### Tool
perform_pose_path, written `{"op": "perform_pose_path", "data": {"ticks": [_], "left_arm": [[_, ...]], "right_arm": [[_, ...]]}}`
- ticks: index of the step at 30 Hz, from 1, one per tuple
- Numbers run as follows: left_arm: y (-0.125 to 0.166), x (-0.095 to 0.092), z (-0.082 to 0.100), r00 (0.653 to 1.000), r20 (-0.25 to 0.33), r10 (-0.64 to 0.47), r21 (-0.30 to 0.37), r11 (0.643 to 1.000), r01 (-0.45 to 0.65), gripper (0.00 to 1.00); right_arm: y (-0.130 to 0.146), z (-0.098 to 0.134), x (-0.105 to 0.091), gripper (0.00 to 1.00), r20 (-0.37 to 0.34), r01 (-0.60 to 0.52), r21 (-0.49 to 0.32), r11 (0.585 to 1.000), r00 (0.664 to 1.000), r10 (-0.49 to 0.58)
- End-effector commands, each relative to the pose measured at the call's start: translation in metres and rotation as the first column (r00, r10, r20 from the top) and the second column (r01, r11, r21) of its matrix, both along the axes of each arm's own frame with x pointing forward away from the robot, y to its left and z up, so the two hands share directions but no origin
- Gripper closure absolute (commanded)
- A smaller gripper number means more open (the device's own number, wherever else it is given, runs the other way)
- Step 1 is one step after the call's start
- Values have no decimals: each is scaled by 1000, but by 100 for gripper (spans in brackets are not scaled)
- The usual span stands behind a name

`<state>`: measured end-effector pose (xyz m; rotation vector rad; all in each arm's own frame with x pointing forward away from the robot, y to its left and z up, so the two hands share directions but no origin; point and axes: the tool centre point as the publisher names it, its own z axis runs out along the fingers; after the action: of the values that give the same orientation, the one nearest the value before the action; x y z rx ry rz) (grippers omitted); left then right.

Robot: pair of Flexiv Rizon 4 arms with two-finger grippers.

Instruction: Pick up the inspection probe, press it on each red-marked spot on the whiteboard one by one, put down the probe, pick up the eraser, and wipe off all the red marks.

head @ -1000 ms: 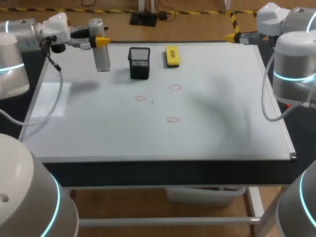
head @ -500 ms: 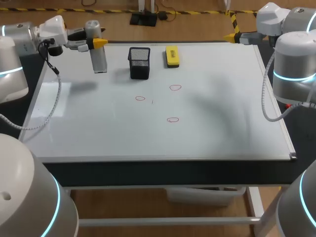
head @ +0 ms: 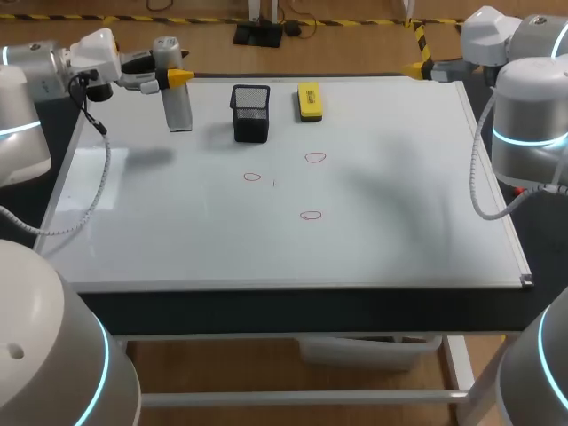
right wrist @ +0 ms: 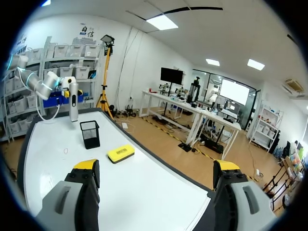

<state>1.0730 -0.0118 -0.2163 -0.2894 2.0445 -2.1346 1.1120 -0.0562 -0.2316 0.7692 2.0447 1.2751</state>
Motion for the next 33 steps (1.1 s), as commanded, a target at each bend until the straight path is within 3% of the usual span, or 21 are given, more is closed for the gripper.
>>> {"op": "perform_pose_path", "data": {"ticks": [1,10,18,24,26,33], "left_arm": [[-1,-1,1,1000,2,4,0,1000,-4,100],[-1,-1,1,1000,2,4,0,1000,-4,100],[-1,-1,1,1000,2,4,0,1000,-4,100],[-1,-1,1,1000,2,4,0,1000,-4,100],[-1,-1,1,1000,2,4,0,1000,-4,100],[-1,-1,1,1000,2,4,0,1000,-4,100]], "right_arm": [[-16,-6,13,0,-82,-91,-26,996,993,88],[-20,-24,29,0,-189,-261,-123,957,953,236],[-11,-41,49,0,-307,-426,-216,879,884,354],[5,-46,65,0,-385,-552,-292,781,816,432],[10,-48,69,0,-430,-603,-344,720,783,450],[29,-54,83,0,-521,-713,-410,569,695,495]]}}
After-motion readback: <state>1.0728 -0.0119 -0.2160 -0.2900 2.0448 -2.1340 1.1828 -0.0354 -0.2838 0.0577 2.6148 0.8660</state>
